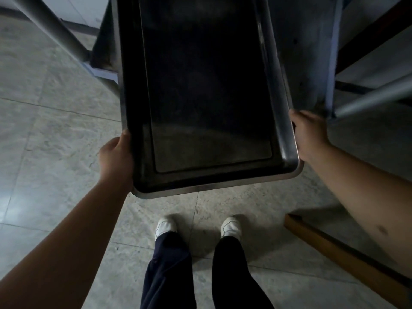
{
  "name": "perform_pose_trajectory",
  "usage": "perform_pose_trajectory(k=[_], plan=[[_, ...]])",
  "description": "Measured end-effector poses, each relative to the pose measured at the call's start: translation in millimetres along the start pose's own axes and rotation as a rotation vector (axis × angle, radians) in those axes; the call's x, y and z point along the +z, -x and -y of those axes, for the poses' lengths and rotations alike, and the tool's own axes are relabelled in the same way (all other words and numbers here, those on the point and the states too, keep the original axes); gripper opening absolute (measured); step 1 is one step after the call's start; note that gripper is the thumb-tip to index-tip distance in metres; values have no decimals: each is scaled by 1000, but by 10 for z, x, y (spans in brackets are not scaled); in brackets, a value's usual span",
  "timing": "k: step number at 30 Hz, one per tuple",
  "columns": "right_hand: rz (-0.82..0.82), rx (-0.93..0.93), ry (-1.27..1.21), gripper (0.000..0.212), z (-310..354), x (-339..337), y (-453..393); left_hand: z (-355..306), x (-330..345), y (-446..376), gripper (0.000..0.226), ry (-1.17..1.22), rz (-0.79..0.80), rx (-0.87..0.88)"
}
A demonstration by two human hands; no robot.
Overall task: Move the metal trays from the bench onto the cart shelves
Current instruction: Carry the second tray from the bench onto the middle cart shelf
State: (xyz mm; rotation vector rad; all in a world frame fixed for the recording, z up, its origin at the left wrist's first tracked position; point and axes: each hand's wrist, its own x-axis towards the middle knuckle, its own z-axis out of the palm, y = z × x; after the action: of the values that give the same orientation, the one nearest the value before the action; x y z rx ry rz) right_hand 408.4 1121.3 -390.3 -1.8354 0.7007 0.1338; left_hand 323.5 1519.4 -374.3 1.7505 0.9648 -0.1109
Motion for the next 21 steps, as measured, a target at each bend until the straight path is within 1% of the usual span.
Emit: perform_pose_trajectory(k=[2,4,8,10,11,13,14,15,16,17,18,19,20,21], plan=[[10,1,-23,37,4,43,-66,8,5,-24,65,36,10,-14],[29,-6,-28,34,38,60,-150,-14,21,-35,56,70,17,-38],[40,-28,82,29,181,-10,-363,-102,154,-21,43,111,73,-93],[57,-26,160,30,237,-61,-460,-124,230,-15,36,155,114,-111],[72,-15,221,34,257,-90,-492,-127,251,-10,34,178,125,-120],[92,26,431,50,277,-164,-461,-110,257,-2,32,223,141,-145],[75,32,542,58,274,-210,-390,-96,251,3,32,250,148,-157],[41,3,598,60,243,-262,-287,-87,243,7,34,278,153,-167],[-12,-42,582,55,193,-312,-127,-84,243,8,35,303,159,-178],[-91,-75,493,46,97,-351,62,-89,252,12,38,323,168,-187],[-203,-64,353,38,-12,-365,301,-96,263,17,41,336,177,-193],[-309,10,196,38,-123,-346,565,-107,277,27,42,346,184,-200],[-356,162,36,44,-216,-291,824,-118,298,46,43,356,192,-209],[-314,342,-122,48,-316,-208,1041,-127,326,78,44,365,207,-217]])
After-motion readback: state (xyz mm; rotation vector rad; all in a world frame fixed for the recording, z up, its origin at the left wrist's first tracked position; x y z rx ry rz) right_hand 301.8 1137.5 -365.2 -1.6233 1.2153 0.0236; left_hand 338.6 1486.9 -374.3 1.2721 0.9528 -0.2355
